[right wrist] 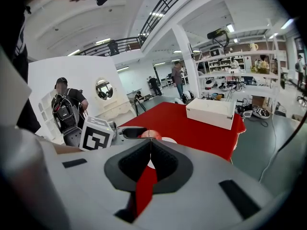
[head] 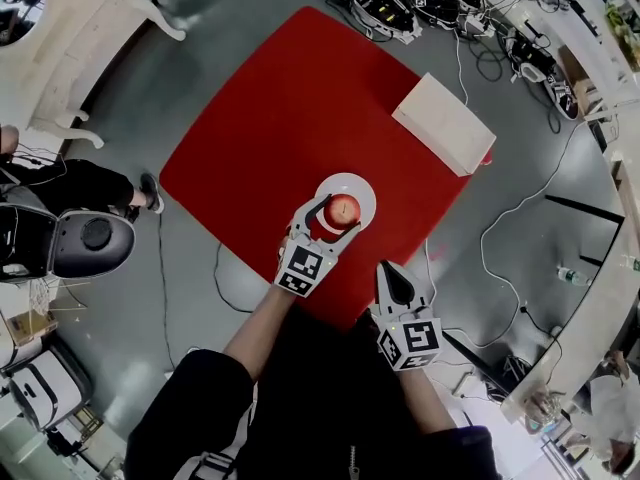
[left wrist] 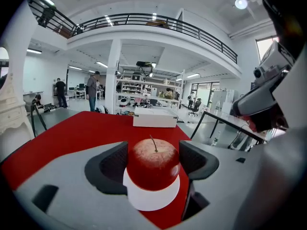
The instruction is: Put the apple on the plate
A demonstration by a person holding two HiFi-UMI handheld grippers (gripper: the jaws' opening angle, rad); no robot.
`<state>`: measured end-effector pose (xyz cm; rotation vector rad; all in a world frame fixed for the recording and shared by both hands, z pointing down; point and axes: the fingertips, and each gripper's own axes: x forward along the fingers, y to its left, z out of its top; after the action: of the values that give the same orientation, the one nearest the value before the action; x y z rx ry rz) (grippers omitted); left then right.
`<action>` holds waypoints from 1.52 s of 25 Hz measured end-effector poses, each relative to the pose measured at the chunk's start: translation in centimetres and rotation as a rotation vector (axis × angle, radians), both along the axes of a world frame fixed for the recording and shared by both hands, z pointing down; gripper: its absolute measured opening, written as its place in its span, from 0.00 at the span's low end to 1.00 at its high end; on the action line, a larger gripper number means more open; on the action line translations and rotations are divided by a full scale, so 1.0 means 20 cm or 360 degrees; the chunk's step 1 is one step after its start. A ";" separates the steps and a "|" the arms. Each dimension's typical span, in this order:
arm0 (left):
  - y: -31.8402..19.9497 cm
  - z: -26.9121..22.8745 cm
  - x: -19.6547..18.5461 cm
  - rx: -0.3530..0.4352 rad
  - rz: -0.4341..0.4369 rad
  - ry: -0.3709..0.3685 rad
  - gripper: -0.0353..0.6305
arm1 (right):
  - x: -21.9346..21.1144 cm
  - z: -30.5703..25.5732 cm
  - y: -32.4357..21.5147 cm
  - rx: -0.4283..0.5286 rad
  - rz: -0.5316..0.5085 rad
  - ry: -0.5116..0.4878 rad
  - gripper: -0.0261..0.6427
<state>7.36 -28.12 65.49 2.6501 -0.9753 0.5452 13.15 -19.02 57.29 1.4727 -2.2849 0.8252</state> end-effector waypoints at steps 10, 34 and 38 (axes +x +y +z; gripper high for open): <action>-0.11 0.24 0.10 -0.0039 0.0020 -0.0051 0.56 | 0.05 0.03 -0.01 -0.0041 0.0051 0.0014 0.06; -0.04 0.09 0.05 -0.0021 0.0023 0.0021 0.56 | 0.01 -0.05 0.01 0.0041 -0.0007 0.0012 0.06; 0.03 -0.13 0.00 0.0070 -0.0033 0.0116 0.34 | 0.01 -0.10 0.00 0.0086 -0.0037 -0.0006 0.06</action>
<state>7.41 -27.47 62.85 2.6749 -1.0035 0.4245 13.38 -19.09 55.39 1.4655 -2.3399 0.7659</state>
